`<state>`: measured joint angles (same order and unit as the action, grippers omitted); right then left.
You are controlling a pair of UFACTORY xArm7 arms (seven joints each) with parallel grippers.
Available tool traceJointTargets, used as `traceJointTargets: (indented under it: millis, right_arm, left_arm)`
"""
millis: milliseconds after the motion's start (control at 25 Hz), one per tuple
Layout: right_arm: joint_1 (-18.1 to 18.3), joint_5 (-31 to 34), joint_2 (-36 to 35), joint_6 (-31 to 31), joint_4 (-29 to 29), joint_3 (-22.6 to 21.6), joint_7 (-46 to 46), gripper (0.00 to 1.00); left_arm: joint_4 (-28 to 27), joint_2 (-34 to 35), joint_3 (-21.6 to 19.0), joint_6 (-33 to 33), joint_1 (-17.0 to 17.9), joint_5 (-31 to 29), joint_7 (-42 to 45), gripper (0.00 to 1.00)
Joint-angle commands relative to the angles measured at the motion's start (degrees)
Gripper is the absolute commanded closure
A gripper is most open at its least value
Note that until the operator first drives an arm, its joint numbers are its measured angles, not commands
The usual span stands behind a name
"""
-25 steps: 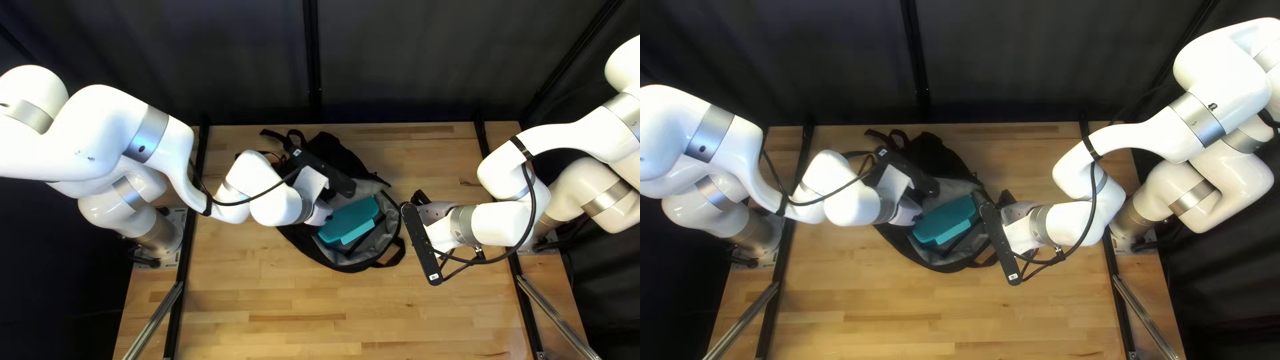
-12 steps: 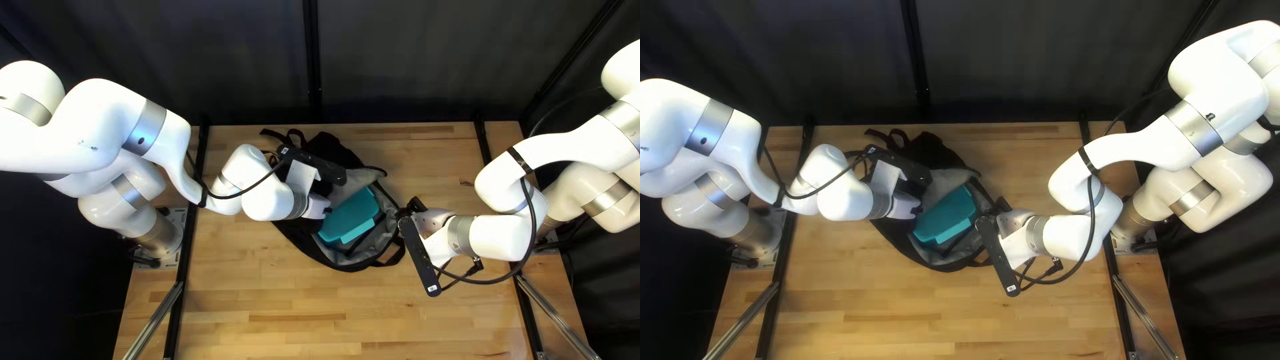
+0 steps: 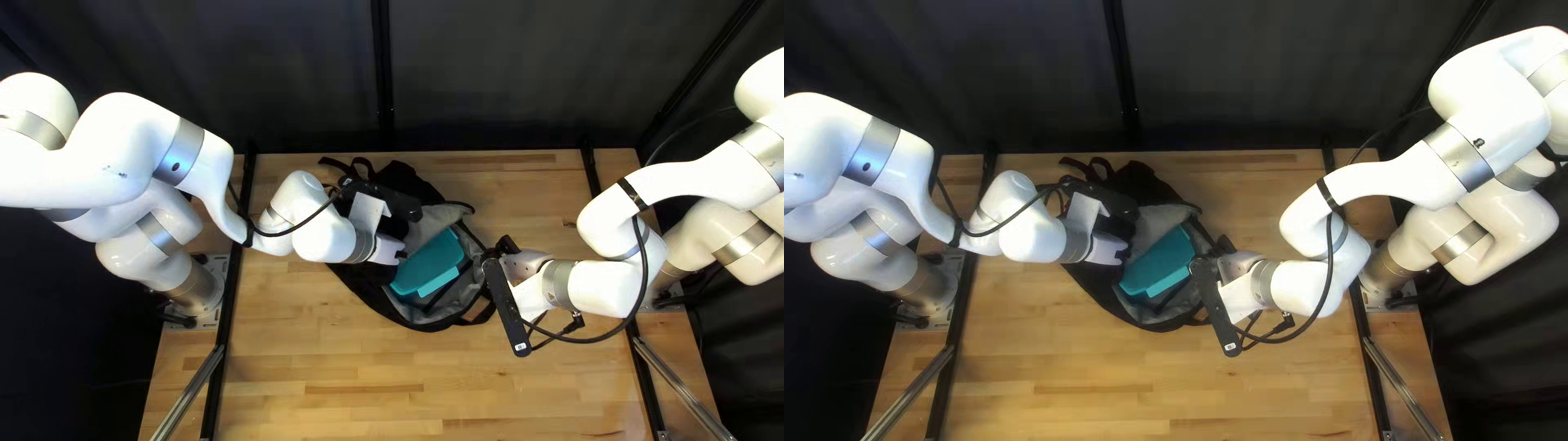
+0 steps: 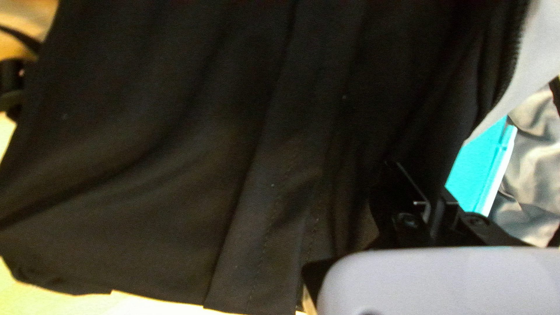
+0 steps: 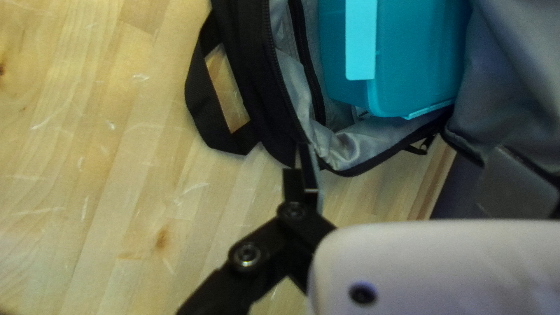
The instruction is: Remove a lunch box from a kids backpack
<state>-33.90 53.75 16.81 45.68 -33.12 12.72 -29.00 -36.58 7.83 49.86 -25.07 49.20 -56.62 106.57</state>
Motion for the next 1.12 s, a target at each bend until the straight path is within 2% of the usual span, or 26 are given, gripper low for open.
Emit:
traceJointTargets:
  millis: [40, 160, 240, 320, 600, 760, 920, 1120]
  right_arm:
    - [0.0, 0.0, 0.0, 0.0, 0.0, 0.0, 0.0, 0.0]
    - [0.0, 0.0, 0.0, 0.0, 0.0, 0.0, 0.0, 0.0]
    - [0.0, 0.0, 0.0, 0.0, 0.0, 0.0, 0.0, 0.0]
    - [0.01, 3.75, 0.51, -1.32, 2.13, -1.28, -3.13, 0.0]
    - [0.91, 9.6, -5.33, -9.92, -0.08, 1.1, 3.56, 0.0]
    - [2.39, 15.96, -7.35, -14.4, 0.18, 2.41, 3.11, 0.0]
    - [2.56, 20.15, -8.57, -15.06, -0.66, 2.22, 2.25, 0.0]
    - [2.81, 25.18, -13.51, -14.76, -4.35, 2.39, 0.95, 0.0]
  left_arm:
    - [-0.19, -0.16, 0.19, 0.19, 0.33, 0.78, -1.08, 1.0]
    - [-0.19, -0.16, 0.19, 0.19, 0.33, 0.78, -1.08, 1.0]
    - [0.65, 1.51, -0.25, -0.1, -0.36, -1.31, 0.0, 1.0]
    - [1.95, 3.22, -0.31, 0.56, -1.88, -4.62, 1.7, 1.0]
    - [4.24, 3.97, -0.17, 4.59, -5.28, -12.82, 9.46, 1.0]
    - [4.28, 4.01, -0.22, 4.55, -5.32, -12.95, 9.68, 1.0]
    - [4.28, 4.01, -0.22, 4.55, -5.32, -12.95, 9.68, 1.0]
    - [4.28, 4.01, -0.22, 4.55, -5.32, -12.95, 9.68, 1.0]
